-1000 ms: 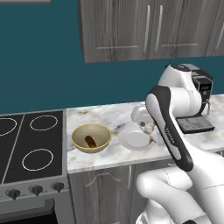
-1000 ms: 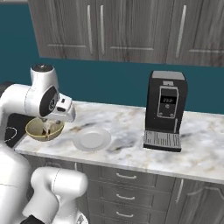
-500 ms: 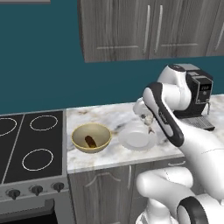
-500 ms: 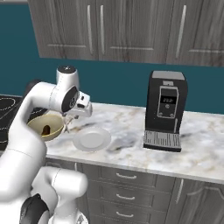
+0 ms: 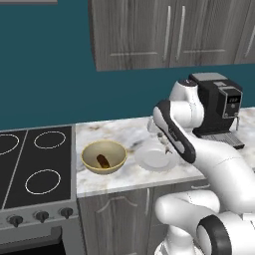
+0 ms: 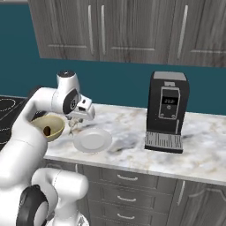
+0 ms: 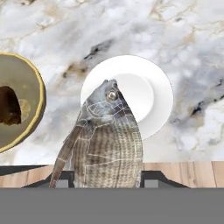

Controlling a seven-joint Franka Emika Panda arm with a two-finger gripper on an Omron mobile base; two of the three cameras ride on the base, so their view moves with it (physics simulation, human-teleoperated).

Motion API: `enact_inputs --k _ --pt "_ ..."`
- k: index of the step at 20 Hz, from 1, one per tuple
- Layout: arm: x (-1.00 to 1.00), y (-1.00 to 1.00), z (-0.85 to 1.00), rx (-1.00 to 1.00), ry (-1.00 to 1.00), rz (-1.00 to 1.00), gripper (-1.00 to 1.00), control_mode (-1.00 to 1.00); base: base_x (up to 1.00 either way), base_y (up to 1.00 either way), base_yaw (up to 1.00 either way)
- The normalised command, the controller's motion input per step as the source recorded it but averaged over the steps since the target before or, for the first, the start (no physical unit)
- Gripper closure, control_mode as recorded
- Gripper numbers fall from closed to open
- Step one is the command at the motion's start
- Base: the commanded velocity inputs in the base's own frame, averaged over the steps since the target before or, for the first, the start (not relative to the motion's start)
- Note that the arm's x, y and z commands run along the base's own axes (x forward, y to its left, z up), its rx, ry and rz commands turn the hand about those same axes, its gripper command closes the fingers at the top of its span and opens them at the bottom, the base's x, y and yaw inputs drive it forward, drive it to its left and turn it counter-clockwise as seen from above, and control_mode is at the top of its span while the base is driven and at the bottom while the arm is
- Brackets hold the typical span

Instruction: Place the fish on the plate and place the sweet potato on the same plate.

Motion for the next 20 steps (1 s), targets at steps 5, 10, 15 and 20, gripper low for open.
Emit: enact_inputs --k 5,10,15,20 --pt "0.41 -0.11 -0.47 -0.03 0.04 -0.04 1.00 -1.00 0.00 0.00 0.00" --pt "0.32 -0.07 -0.40 0.00 0.02 0.00 1.00 -1.00 0.00 0.00 0.00" --pt "0.30 0.00 -0.29 0.01 0.03 0.00 1.00 -1.00 0.00 0.00 0.00" --pt "0.22 0.00 -0.30 0.00 0.01 0.00 1.00 -1.00 0.00 0.00 0.00"
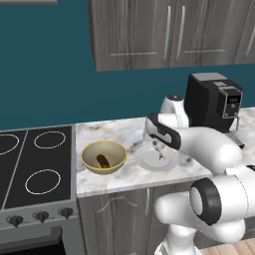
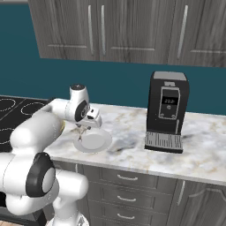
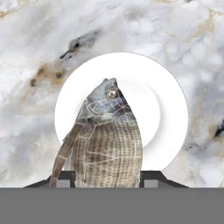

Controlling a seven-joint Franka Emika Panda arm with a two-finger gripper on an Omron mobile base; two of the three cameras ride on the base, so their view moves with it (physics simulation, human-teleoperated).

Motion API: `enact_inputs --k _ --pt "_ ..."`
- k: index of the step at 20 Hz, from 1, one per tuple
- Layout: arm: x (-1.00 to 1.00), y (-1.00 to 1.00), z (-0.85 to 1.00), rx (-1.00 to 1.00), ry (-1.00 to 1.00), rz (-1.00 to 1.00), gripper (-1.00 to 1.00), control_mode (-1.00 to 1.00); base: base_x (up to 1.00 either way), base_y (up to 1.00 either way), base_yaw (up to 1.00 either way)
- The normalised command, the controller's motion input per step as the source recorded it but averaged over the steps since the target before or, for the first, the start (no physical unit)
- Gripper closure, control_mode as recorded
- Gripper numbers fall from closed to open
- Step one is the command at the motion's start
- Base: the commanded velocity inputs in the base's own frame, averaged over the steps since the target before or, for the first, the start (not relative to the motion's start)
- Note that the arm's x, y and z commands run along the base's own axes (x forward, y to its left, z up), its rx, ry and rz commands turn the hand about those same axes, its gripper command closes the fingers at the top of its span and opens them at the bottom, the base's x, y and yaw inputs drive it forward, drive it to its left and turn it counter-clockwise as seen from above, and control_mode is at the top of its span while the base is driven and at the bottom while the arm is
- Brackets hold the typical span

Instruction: Place the fish on the plate and place the sweet potato on the same plate.

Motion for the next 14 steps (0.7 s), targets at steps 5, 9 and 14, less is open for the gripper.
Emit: enact_inputs --k 5,9,14 --pt "0.00 0.00 -0.44 0.00 0.04 0.00 1.00 -1.00 0.00 0.00 0.00" --pt "0.07 0.00 -0.42 0.00 0.01 0.00 1.00 -1.00 0.00 0.00 0.00" --pt "0.15 0.00 -0.21 0.00 0.00 0.00 1.00 -1.00 0.00 0.00 0.00"
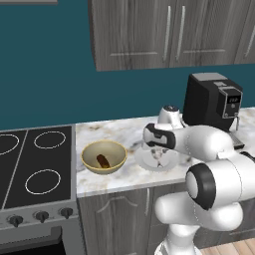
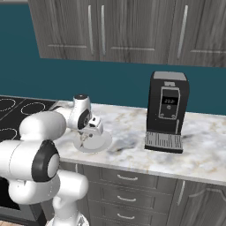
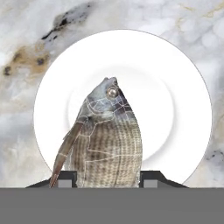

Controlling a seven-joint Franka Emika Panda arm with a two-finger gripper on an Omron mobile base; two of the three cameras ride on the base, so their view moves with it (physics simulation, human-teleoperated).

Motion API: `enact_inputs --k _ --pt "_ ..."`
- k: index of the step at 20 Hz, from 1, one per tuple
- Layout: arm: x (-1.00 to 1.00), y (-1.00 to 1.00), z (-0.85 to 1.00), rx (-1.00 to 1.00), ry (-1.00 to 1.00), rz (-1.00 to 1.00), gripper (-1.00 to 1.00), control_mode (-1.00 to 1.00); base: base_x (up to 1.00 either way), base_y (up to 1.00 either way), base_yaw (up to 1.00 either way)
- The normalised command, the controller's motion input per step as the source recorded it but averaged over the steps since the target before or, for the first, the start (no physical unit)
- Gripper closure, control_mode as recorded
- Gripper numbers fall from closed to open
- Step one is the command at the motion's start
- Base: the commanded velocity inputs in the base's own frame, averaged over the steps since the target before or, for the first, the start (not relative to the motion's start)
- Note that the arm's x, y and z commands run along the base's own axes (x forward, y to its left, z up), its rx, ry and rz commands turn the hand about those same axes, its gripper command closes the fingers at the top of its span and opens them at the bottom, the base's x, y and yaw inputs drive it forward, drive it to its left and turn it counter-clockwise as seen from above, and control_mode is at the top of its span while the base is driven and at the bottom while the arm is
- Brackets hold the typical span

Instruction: Place the fish on the plate and place the sweet potato on the same plate.

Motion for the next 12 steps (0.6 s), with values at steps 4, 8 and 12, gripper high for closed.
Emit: enact_inputs --k 4,8,12 --pt "0.14 0.00 -0.11 0.00 0.00 0.00 1.00 -1.00 0.00 0.00 0.00" --pt "0.11 0.00 -0.16 0.00 0.00 0.00 1.00 -1.00 0.00 0.00 0.00" --pt "0.11 0.00 -0.22 0.00 0.00 0.00 1.00 -1.00 0.00 0.00 0.00"
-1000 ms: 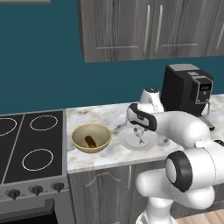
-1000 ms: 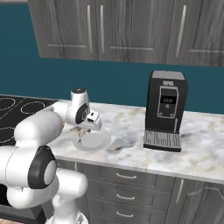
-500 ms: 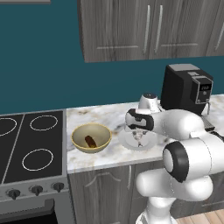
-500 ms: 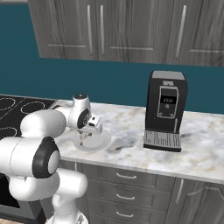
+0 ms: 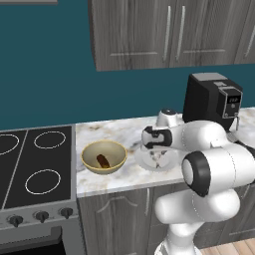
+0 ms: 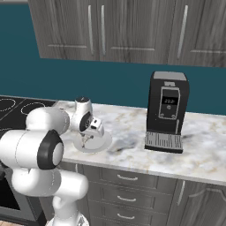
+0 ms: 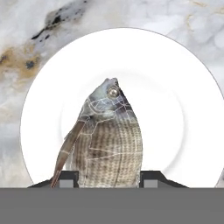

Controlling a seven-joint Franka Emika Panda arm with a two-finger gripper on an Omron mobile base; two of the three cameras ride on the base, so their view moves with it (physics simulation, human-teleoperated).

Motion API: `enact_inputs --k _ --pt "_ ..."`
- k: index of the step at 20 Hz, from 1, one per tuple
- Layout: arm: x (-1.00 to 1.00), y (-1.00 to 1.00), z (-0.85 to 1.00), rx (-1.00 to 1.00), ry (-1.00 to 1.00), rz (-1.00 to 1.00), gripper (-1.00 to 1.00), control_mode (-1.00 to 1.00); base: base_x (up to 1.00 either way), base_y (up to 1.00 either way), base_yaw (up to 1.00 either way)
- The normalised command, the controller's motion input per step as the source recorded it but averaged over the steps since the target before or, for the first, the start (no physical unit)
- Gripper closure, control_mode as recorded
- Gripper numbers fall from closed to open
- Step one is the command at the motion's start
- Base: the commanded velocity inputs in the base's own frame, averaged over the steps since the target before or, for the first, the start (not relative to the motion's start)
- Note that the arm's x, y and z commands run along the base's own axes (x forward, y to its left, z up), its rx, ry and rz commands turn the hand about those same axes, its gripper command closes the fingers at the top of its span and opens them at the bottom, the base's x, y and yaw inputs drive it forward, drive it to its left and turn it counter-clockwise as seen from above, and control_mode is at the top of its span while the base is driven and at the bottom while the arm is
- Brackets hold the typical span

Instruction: Place the fish on the plate and place the sweet potato on the same plate.

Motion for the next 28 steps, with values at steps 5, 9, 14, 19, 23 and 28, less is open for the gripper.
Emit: enact_inputs --k 5,9,14,19,23,28 --pt "0.16 0.00 -0.15 0.00 0.00 0.00 1.00 -1.00 0.00 0.00 0.00" --pt "0.03 0.00 0.00 0.00 0.00 0.00 1.00 -1.00 0.00 0.00 0.00" --pt "0.12 0.00 0.00 0.00 0.00 0.00 1.00 -1.00 0.00 0.00 0.00" --pt "0.19 0.00 -0.08 0.00 0.00 0.00 1.00 -1.00 0.00 0.00 0.00" --pt "0.12 0.00 -0.16 0.00 0.00 0.00 -1.00 -1.00 0.00 0.00 0.00" --pt "0.00 0.00 -0.01 0.00 0.00 0.00 -1.00 -1.00 0.00 0.00 0.00"
